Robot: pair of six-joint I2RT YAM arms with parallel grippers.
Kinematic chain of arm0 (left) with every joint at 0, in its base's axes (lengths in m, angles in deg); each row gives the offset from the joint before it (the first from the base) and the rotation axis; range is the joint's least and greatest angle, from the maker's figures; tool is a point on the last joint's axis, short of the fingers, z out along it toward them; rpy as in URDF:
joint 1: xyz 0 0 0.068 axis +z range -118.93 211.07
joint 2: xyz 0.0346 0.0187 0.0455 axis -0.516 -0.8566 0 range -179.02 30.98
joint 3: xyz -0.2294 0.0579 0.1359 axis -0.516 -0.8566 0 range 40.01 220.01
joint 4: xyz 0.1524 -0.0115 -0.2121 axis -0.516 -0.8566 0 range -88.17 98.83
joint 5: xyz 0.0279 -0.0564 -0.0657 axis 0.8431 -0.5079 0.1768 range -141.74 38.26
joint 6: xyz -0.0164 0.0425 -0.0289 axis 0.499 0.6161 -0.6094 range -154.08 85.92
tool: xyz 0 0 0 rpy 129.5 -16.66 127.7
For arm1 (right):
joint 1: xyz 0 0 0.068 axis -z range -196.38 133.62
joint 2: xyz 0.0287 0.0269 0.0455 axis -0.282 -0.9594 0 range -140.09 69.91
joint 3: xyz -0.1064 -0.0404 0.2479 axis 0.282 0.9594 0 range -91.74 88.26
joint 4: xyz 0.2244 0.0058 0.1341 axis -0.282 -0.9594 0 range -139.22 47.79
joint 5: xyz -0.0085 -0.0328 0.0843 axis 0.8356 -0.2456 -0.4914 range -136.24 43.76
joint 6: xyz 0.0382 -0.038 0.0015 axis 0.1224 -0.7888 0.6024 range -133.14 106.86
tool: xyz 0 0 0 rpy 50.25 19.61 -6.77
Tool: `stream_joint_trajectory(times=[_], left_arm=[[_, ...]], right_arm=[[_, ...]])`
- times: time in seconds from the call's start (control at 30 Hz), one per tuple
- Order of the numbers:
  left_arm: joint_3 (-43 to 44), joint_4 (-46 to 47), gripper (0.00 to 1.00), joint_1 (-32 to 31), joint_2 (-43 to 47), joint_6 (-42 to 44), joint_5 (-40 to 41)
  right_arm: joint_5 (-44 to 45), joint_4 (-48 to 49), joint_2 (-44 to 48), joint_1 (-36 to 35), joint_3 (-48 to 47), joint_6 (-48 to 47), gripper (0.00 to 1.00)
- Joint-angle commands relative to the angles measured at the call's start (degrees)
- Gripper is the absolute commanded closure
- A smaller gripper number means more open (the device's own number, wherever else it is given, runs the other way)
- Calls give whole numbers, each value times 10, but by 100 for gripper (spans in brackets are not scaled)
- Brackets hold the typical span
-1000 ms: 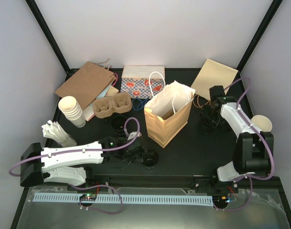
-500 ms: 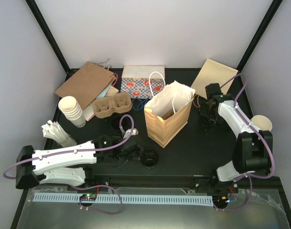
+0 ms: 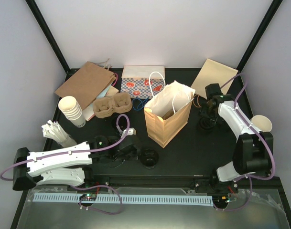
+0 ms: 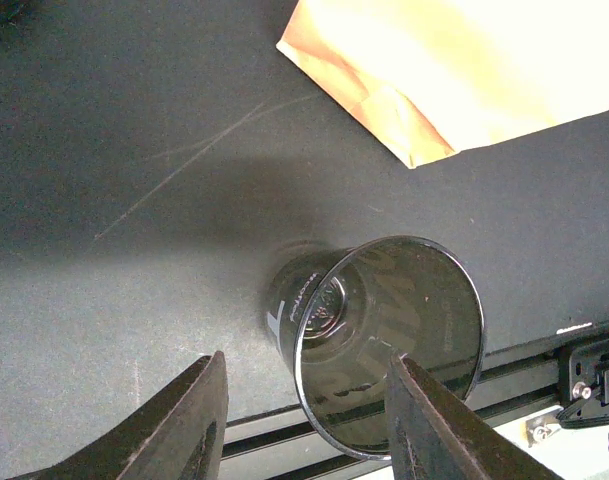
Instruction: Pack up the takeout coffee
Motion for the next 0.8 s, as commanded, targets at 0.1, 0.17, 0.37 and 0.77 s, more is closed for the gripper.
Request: stream_joint_trajectory(times=[0.1,0.17,0.37,0.77], left_arm=[[15,-17,55,-2,12,2,17],[15,-16,54,-1,14,5,17],[15,-8,55,-1,11,21,19],[8,-13,54,-1,26,19,19]], right_arm=[[-24,2,24,7,7,-9,18],[-35,-4,42,7,4,-15,18],[-67,-30,110,-1,9,-28,15],[-30,-5,36,-1,29,6,0]])
